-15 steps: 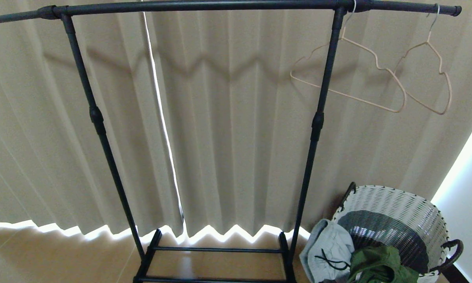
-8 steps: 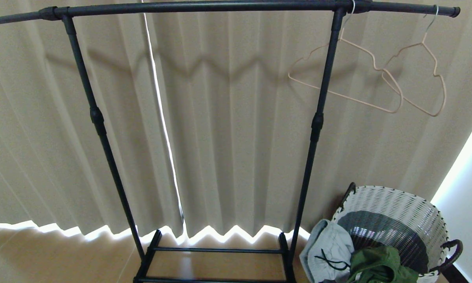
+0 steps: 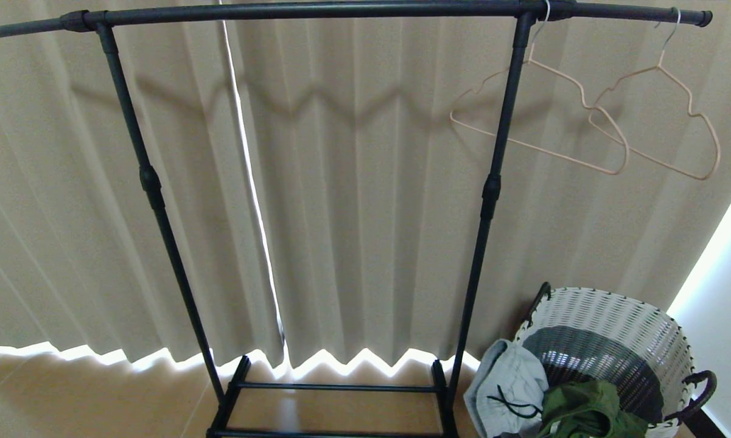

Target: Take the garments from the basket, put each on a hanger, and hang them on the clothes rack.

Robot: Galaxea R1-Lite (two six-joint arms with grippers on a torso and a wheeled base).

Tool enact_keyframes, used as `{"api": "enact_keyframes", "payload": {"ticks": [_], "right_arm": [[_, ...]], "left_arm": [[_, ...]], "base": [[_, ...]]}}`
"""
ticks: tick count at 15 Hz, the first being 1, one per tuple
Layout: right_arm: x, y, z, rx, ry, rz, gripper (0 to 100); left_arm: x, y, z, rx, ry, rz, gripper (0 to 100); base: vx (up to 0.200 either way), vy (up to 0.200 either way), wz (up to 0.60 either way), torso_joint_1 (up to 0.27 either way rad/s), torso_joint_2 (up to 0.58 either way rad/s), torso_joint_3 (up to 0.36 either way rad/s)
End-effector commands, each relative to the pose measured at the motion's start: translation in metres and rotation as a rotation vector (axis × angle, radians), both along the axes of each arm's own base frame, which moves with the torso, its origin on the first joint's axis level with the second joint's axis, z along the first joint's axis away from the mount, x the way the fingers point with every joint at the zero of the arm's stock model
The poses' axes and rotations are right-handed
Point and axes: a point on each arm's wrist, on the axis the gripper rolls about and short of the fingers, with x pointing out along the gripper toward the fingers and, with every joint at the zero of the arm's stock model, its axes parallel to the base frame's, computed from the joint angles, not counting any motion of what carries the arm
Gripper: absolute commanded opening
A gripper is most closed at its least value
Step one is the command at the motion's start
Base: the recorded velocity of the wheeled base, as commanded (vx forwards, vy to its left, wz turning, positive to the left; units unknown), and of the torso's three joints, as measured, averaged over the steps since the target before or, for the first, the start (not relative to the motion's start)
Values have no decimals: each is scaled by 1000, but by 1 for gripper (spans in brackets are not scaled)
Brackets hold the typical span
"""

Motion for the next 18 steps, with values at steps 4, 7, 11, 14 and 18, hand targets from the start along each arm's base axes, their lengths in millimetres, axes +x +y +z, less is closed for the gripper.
{"api": "enact_keyframes", "payload": {"ticks": [4, 7, 11, 14, 18], "right_arm": [[86, 1, 2, -142, 503, 59, 100], [120, 2, -15, -171, 660, 86, 100], [117, 1, -24, -183, 709, 93, 100], [122, -3, -28, -211, 748, 83, 100], [135, -13, -43, -287, 861, 119, 100]], "left_arm": [[0, 0, 0, 0, -1, 0, 100], [0, 0, 0, 8, -1, 0, 100], [0, -1, 0, 5, -1, -54, 100], [0, -2, 0, 21, -5, -94, 100], [0, -2, 1, 38, -8, -97, 100]], "base": [[0, 0, 0, 0, 0, 0], [0, 0, 0, 0, 0, 0], [150, 0, 0, -1, 2, -1], [200, 0, 0, 6, 5, 7], [50, 0, 0, 1, 1, 1]]}}
